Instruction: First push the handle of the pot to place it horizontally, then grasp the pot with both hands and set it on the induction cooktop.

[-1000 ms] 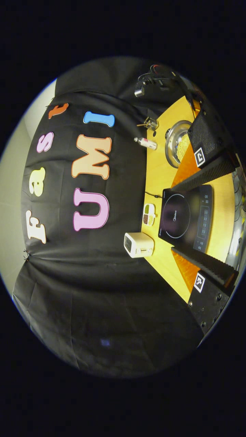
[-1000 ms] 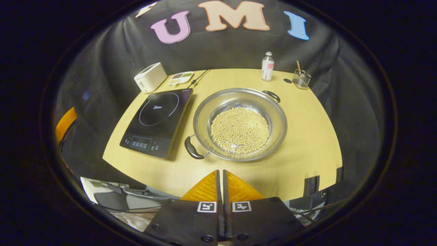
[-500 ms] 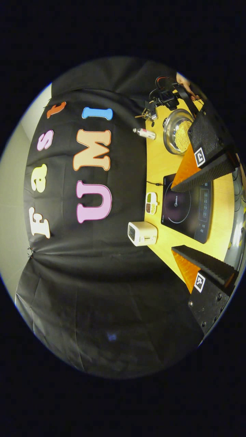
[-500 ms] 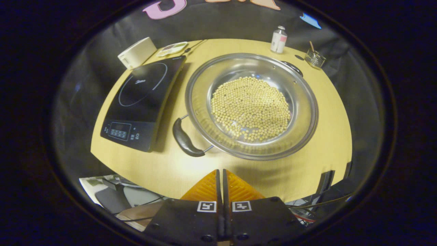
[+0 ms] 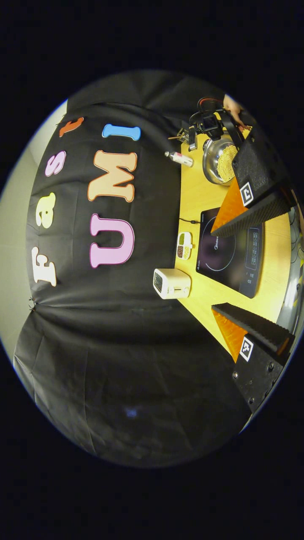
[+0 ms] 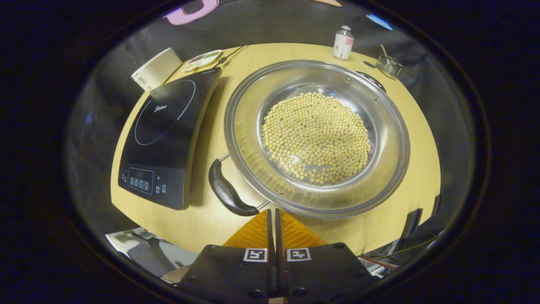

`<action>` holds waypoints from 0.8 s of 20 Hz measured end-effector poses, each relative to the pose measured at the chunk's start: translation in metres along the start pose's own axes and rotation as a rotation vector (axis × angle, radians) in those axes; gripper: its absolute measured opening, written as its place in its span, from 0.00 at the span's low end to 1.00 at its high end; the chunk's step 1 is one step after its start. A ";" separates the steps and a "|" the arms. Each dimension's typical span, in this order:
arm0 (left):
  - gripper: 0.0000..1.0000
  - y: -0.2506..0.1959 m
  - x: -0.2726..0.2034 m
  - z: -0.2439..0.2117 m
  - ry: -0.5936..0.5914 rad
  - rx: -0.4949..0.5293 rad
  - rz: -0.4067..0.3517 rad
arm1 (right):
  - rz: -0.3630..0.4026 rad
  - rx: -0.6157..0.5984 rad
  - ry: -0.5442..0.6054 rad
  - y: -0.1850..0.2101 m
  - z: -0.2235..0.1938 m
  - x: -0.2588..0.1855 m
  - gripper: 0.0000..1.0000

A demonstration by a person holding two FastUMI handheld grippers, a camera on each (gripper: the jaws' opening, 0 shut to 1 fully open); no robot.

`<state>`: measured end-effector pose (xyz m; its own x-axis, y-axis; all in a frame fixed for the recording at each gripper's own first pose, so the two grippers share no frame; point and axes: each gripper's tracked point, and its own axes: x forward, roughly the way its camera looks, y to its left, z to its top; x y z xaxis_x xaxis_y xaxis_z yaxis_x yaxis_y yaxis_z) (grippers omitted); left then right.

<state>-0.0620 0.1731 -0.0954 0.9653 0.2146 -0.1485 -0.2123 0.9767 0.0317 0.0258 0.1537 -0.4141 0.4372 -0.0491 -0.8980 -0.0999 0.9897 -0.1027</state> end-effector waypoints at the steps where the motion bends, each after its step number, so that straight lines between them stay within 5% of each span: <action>1: 0.96 0.000 0.002 0.000 0.001 0.003 -0.004 | 0.001 0.002 0.000 0.002 0.001 0.001 0.00; 16: 0.96 -0.005 0.009 -0.002 0.019 0.007 -0.018 | 0.047 0.150 -0.050 0.053 0.048 0.018 0.02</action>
<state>-0.0524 0.1700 -0.0986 0.9659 0.1968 -0.1680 -0.1935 0.9804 0.0359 0.0711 0.2119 -0.4150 0.4799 0.0009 -0.8773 0.0119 0.9999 0.0075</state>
